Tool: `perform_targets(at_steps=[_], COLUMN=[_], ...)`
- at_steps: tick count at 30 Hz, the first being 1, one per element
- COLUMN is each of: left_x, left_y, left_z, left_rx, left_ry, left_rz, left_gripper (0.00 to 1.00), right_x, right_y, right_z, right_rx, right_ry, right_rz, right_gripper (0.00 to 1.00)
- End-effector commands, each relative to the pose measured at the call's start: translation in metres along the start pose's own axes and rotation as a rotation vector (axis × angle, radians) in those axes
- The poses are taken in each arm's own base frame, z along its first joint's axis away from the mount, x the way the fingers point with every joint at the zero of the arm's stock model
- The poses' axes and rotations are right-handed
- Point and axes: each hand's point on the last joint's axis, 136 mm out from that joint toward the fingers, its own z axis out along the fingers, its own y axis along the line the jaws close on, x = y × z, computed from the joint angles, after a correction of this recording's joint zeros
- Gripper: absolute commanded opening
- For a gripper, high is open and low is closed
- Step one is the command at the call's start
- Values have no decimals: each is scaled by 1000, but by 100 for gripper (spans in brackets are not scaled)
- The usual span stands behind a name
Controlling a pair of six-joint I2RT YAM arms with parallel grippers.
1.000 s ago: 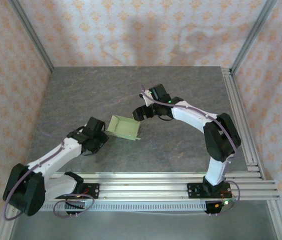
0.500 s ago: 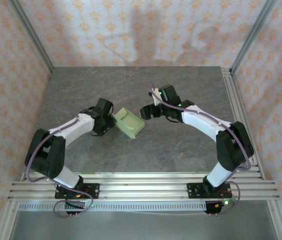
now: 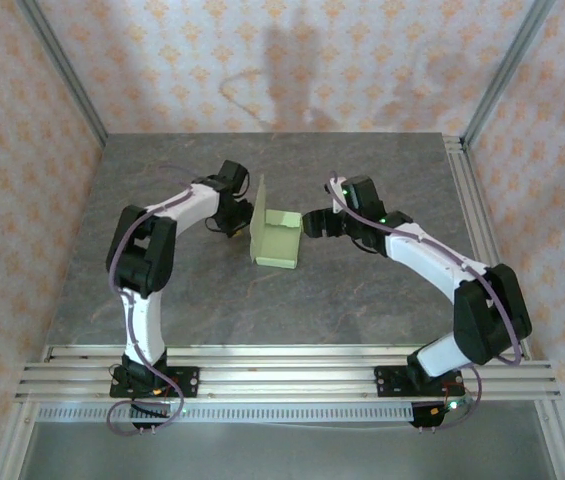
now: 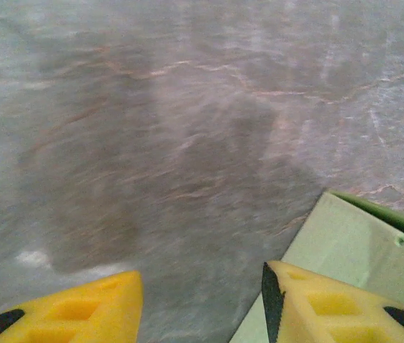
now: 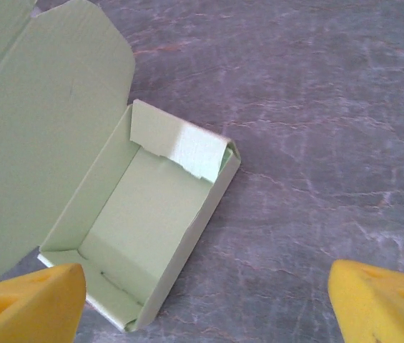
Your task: Fold the paper box
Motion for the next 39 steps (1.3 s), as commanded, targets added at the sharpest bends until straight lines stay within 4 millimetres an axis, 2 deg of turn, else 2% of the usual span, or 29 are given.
perform_targets(at_steps=[1, 5, 10, 13, 18, 19, 20, 22, 24, 27, 33, 39], left_x=[23, 36, 25, 8, -13, -13, -15, -11, -2, 12, 26, 27], left_y=[-25, -59, -58, -42, 4, 15, 23, 43, 61, 78, 99, 101], left_z=[5, 14, 8, -7, -42, -46, -62, -74, -83, -93, -102, -105], left_rx=[28, 99, 83, 76, 57, 45, 51, 28, 8, -8, -35, -42], left_ry=[131, 206, 160, 92, -13, -20, -52, -77, -91, -111, -141, -152], left_rz=[120, 187, 182, 133, 48, 34, 27, 13, 3, -7, -28, -30], left_gripper=[48, 49, 51, 55, 64, 65, 66, 68, 68, 69, 70, 70], right_x=[-13, -10, 2, 11, 18, 19, 18, 16, 16, 18, 27, 34], right_y=[-9, -17, -18, -15, -18, -19, -21, -25, -28, -30, -39, -44], right_z=[-12, -14, -10, -7, 9, 13, 20, 31, 43, 57, 76, 85], right_rx=[35, 30, -12, -47, -68, -71, -67, -55, -54, -59, -33, -25], right_ry=[-68, -57, 9, 50, 132, 156, 175, 202, 244, 308, 385, 406], right_rz=[30, 26, -76, -219, -338, -342, -341, -328, -295, -248, -198, -198], right_gripper=[88, 89, 88, 87, 76, 74, 73, 66, 57, 54, 39, 25])
